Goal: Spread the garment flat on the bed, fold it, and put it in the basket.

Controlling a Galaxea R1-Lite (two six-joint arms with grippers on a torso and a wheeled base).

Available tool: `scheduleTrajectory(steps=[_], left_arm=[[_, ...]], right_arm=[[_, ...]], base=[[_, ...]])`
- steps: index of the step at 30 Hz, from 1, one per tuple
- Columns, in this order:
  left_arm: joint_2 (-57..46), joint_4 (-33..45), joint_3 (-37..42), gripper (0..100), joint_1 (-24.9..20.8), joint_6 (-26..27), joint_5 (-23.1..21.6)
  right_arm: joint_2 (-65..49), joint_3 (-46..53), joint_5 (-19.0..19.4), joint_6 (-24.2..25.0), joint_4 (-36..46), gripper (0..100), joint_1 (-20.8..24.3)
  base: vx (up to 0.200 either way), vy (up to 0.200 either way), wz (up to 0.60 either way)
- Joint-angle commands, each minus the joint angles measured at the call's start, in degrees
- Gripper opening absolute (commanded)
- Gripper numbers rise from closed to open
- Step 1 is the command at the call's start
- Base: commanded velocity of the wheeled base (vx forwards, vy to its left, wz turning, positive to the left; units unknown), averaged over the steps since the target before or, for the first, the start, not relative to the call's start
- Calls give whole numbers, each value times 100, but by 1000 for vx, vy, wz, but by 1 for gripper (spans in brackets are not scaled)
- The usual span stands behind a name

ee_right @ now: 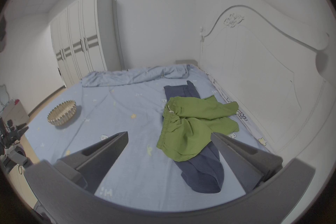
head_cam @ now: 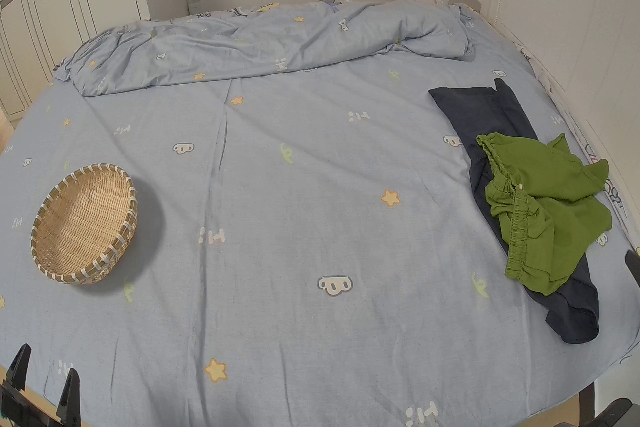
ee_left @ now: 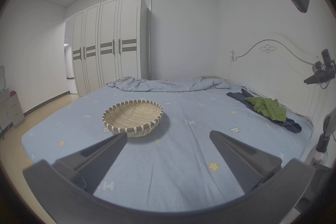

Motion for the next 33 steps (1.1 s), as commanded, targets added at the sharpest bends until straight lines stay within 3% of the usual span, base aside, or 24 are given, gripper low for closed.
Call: scheduleTrajectory(steps=[1, 4, 12, 19, 33], left_arm=[[-93, -8, 101, 100, 0, 2, 1], [-93, -8, 101, 100, 0, 2, 1], [-93, 1, 101, 100, 0, 2, 1], [-93, 1, 101, 100, 0, 2, 1], [-93, 1, 101, 100, 0, 2, 1]], right_arm=[[4170, -1798, -1234, -462, -89, 100, 659], [5102, -2343, -1673, -480, -98, 100, 914], [6754, -3380, -2051, -480, -300, 100, 1028], [7484, -3661, -2350, -480, -810, 100, 1151], [7888, -3916, -2376, -454, -1636, 100, 1081]], base=[[0, 0, 0], [0, 0, 0], [0, 0, 0], [0, 0, 0], [0, 0, 0]])
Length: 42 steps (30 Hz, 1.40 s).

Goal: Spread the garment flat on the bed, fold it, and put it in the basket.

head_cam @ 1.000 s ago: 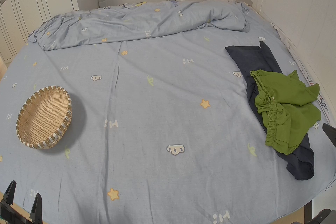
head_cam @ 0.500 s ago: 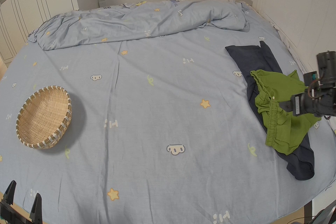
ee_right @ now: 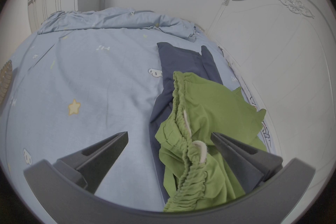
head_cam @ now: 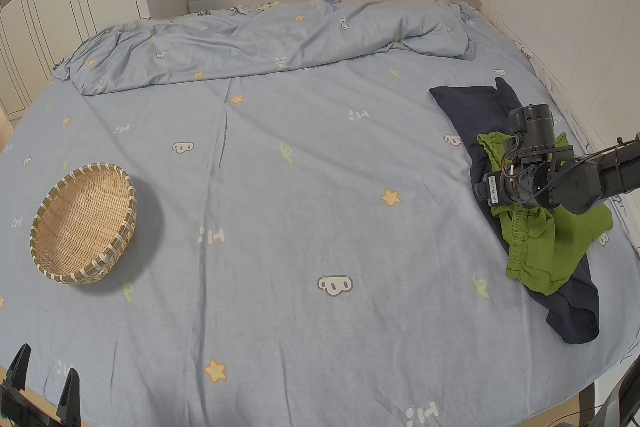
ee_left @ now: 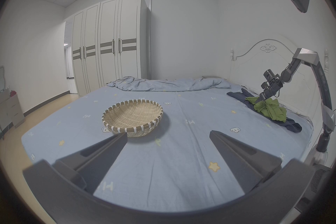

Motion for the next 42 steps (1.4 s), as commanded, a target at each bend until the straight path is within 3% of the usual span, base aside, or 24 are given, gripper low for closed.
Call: scheduleTrajectory(steps=[1, 8, 9, 29, 37, 38, 40, 42], left_arm=[[-93, 2, 101, 100, 0, -8, 1], [-93, -6, 101, 100, 0, -8, 1], [-93, 2, 101, 100, 0, -8, 1], [-93, 2, 101, 100, 0, 1, 1], [-93, -6, 101, 100, 0, 1, 1], [-93, 2, 101, 100, 0, 1, 1], [-93, -6, 101, 100, 0, 1, 1], [-93, -6, 101, 100, 0, -8, 1]], right_arm=[[229, -93, -1, 7, -26, 100, -54], [290, -93, -1, 25, -78, 100, -142], [290, -93, 8, 25, -87, 0, -151], [115, -392, 17, 148, -87, 0, -98], [-219, -2308, 61, 411, 1864, 0, 368], [-518, -2695, 149, 860, 2620, 0, 816], [-747, -2906, 307, 1352, 3288, 0, 1203], [-1063, -2853, 720, 1993, 3833, 0, 1598]], base=[[0, 0, 0], [0, 0, 0], [0, 0, 0], [0, 0, 0], [0, 0, 0], [0, 0, 0], [0, 0, 0], [0, 0, 0]])
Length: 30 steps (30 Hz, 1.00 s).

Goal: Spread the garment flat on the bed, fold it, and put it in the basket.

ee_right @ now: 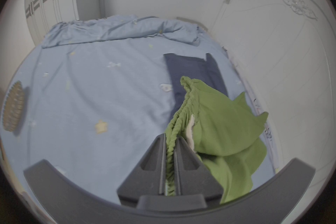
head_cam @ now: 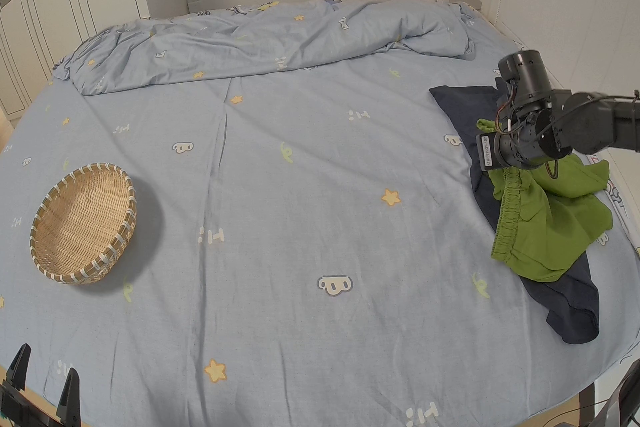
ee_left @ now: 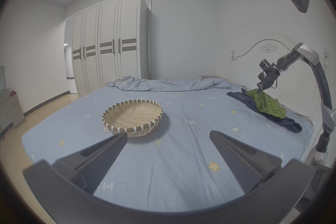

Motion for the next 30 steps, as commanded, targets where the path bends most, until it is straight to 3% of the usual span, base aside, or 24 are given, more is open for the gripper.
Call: scheduleTrajectory(steps=[1, 3, 6, 7, 8, 9, 12, 15, 18, 23, 24, 27, 30], left_arm=[[-93, 2, 101, 100, 0, -10, 1], [-93, -6, 101, 100, 0, -1, 1], [-93, 2, 101, 100, 0, -1, 1], [-93, -6, 101, 100, 0, -1, 1], [-93, 2, 101, 100, 0, -1, 1], [-93, 2, 101, 100, 0, -10, 1], [-93, 2, 101, 100, 0, -10, 1], [-93, -6, 101, 100, 0, -1, 1], [-93, -6, 101, 100, 0, -1, 1], [-93, 2, 101, 100, 0, -10, 1], [-93, -6, 101, 100, 0, -1, 1], [-93, -6, 101, 100, 0, -1, 1], [-93, 2, 101, 100, 0, -10, 1]], right_arm=[[-1125, -695, 768, 1564, 1495, 0, 1363], [-1344, -220, 1031, 2056, 1513, 0, 1689], [-1415, 96, 1014, 2152, 1311, 0, 1812], [-1503, 1169, 996, 1968, -78, 0, 1961], [-1503, 1230, 996, 1941, -166, 0, 1961], [-1494, 1977, 856, 1344, -1502, 0, 1987], [-1494, 2443, 592, 948, -2424, 0, 2075], [-1230, 2803, 47, 632, -3488, 0, 2497], [-1098, 2751, -287, 562, -3787, 0, 2875], [-1116, 2548, -375, 359, -3919, 0, 3112], [-1239, 2276, -480, 263, -4059, 0, 3464], [-1318, 2206, -647, 263, -4103, 0, 3939], [-1300, 2267, -762, 263, -4112, 0, 4194]], base=[[0, 0, 0], [0, 0, 0], [0, 0, 0], [0, 0, 0], [0, 0, 0], [0, 0, 0], [0, 0, 0], [0, 0, 0], [0, 0, 0], [0, 0, 0], [0, 0, 0], [0, 0, 0], [0, 0, 0]])
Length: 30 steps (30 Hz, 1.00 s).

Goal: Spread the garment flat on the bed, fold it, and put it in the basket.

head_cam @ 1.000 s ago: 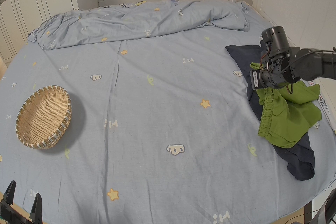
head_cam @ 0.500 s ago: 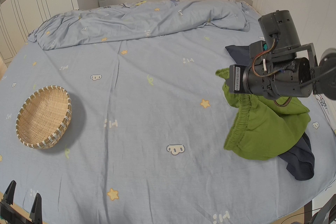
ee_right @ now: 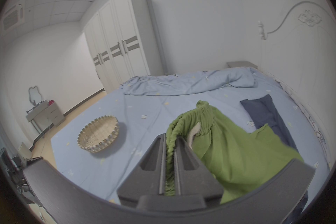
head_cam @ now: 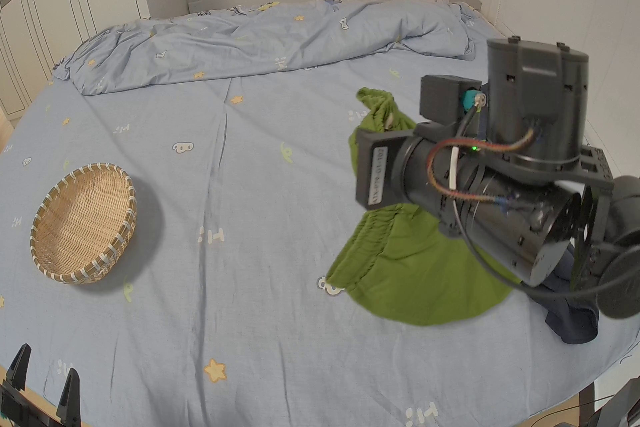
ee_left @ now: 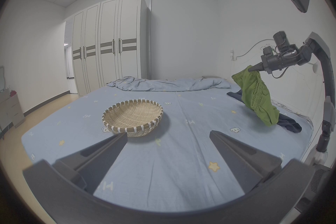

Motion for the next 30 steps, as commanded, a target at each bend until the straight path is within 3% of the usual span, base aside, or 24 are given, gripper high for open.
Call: scheduleTrajectory(steps=[1, 10, 17, 18, 30], left_arm=[[-93, -8, 101, 100, 0, -7, 1], [-93, -8, 101, 100, 0, 2, 1], [-93, 1, 101, 100, 0, 2, 1], [-93, 1, 101, 100, 0, 2, 1], [-93, 1, 101, 100, 0, 2, 1]], right_arm=[[-10, 2, -268, -119, -161, 0, 705], [983, -77, -444, -163, -1427, 0, 1092], [1097, -68, -444, -119, -1444, 0, 1074], [1097, -68, -444, -119, -1444, 100, 1074], [1519, -94, -339, -145, -1330, 100, 802]], base=[[0, 0, 0], [0, 0, 0], [0, 0, 0], [0, 0, 0], [0, 0, 0]])
